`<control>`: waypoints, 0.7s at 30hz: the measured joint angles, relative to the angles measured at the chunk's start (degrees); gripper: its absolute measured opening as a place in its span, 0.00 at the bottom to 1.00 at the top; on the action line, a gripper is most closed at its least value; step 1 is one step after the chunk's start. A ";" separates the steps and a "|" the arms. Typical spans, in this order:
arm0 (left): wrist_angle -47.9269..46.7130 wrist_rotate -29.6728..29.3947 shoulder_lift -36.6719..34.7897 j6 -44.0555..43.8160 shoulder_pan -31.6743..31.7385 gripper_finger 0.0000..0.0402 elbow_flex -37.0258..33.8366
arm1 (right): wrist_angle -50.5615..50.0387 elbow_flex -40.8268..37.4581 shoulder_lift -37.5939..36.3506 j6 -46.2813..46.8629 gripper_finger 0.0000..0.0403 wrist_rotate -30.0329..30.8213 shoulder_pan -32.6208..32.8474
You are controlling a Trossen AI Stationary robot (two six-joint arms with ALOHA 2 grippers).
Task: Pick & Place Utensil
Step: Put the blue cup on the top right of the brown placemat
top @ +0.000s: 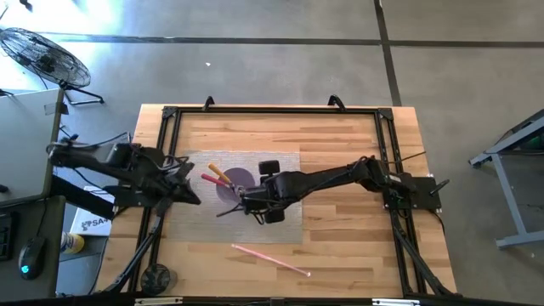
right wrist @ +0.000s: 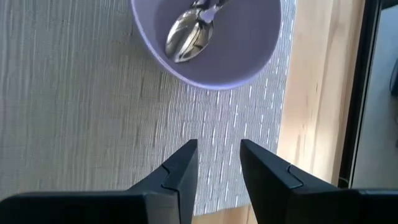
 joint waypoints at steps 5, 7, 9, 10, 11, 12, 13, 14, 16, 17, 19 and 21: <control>-12.21 -5.69 7.87 -6.76 -7.43 0.00 11.61 | -0.24 0.00 0.00 0.69 0.28 1.08 1.05; -14.95 -7.25 11.24 -8.81 -10.99 0.00 14.97 | -0.08 0.00 0.00 1.13 0.28 1.15 1.32; -18.54 -7.97 15.03 -11.37 -14.52 0.00 18.04 | -0.04 0.00 0.00 2.17 0.28 1.51 1.45; -20.47 -8.01 16.81 -12.97 -16.19 0.00 19.32 | -0.04 0.00 0.00 2.75 0.28 1.60 1.58; -22.62 -8.11 18.66 -14.84 -17.87 0.00 20.51 | -0.04 0.00 0.00 3.15 0.28 1.65 1.64; -24.80 -8.66 20.38 -17.04 -19.55 0.00 21.45 | -0.04 0.00 0.00 3.19 0.28 1.65 1.73; -26.57 -9.20 22.06 -19.39 -21.16 0.00 22.27 | -0.04 0.00 0.00 3.19 0.28 1.67 1.92; -28.25 -9.71 23.75 -21.68 -22.76 0.00 23.02 | -0.04 0.00 0.00 3.19 0.28 1.79 2.06; -31.33 -10.85 26.81 -26.34 -25.96 0.00 24.12 | 0.01 0.00 0.00 3.21 0.28 1.86 2.23; -32.12 -11.00 28.27 -28.47 -27.47 0.00 24.55 | 0.03 0.00 0.00 3.26 0.28 1.87 2.28; -32.48 -10.70 30.89 -32.94 -30.48 0.00 25.37 | 0.12 0.00 0.00 3.41 0.28 2.07 2.31; -32.44 -9.87 32.98 -37.46 -33.35 0.00 25.74 | 0.12 0.00 0.00 3.38 0.28 2.30 2.25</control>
